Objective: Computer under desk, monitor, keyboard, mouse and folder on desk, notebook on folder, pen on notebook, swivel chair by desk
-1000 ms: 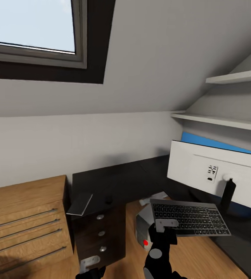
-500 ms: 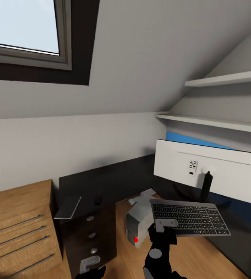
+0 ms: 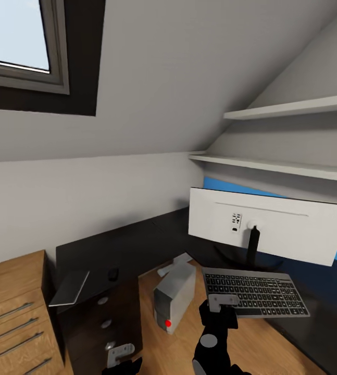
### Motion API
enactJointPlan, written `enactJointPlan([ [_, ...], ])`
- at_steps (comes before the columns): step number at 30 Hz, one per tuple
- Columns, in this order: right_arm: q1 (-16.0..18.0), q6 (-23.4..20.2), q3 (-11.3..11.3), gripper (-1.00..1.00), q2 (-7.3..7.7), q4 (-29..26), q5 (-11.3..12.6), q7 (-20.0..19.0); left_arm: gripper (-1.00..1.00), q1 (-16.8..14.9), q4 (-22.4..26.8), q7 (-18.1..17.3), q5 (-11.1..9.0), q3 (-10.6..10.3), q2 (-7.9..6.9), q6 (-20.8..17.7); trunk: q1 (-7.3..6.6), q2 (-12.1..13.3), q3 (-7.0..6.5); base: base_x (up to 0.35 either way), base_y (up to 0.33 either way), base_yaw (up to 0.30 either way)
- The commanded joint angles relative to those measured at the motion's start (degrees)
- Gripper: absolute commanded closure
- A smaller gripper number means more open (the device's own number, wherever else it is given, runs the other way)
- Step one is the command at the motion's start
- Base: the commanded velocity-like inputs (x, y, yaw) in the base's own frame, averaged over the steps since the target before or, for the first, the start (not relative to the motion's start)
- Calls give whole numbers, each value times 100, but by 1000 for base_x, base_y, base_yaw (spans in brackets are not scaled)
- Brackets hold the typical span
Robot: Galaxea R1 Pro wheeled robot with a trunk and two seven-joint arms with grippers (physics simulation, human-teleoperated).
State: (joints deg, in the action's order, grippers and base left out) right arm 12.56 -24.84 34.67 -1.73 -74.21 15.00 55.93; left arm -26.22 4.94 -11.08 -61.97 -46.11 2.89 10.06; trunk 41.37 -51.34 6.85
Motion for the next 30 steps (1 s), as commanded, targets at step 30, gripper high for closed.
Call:
enactJointPlan([
  [30,55,-58,-1,100,-75,851,4,37,-100,-6,-11,-26,-60,-47,1,23,1,-7,-104,0,0,-246],
])
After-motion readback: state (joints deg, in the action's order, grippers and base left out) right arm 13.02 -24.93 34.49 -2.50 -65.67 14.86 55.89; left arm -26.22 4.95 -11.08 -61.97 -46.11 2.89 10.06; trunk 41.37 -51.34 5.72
